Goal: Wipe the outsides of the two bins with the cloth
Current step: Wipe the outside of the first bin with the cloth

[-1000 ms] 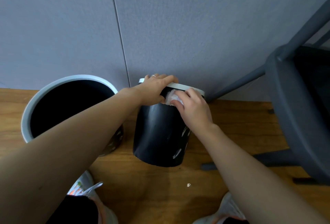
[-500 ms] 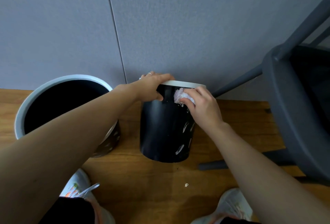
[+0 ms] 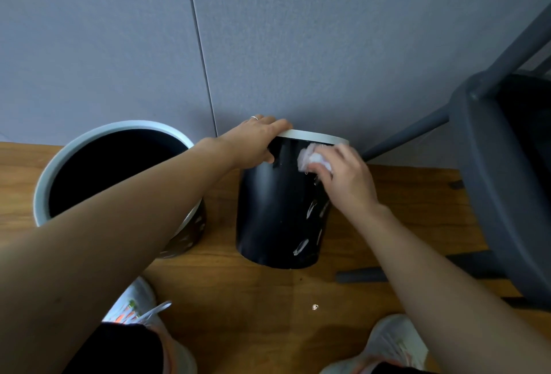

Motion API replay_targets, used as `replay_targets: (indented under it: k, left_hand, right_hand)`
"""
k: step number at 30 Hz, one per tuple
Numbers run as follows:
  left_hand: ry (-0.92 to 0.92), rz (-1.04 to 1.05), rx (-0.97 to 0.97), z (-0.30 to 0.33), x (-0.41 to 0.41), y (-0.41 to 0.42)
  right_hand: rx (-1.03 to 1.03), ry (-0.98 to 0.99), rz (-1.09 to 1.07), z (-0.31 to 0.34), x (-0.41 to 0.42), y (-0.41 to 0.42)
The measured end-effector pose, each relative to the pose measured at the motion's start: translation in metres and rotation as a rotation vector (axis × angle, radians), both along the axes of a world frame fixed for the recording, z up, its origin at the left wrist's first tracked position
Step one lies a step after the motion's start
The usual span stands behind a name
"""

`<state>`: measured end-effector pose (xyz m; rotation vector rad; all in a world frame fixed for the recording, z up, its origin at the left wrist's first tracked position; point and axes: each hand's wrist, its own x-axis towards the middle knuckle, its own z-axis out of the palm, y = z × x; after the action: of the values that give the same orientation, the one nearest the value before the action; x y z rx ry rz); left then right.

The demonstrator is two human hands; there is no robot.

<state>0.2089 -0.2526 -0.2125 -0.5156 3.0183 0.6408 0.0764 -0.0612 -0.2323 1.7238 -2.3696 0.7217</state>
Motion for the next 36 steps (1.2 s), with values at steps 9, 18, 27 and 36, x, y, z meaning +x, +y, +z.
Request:
replay_targets:
  k: [9,18,27,36]
  left_hand:
    - [0.010,-0.015,-0.007,0.000,-0.005,0.005]
    - [-0.032,-0.016,-0.087,-0.001,-0.006,0.014]
    - [-0.067,-0.014,-0.081,-0.004,-0.005,0.002]
    - [-0.056,-0.020,-0.115,-0.006,-0.003,0.000]
  right_hand:
    - [0.152,0.005,0.189,-0.024,0.032,0.031]
    - [0.034,0.026,0.042,-0.010,0.008,0.014]
    - [0.169,-0.047,0.063,-0.020,0.009,0.020]
    - [0.110,-0.036,-0.012,-0.020,0.009,0.016]
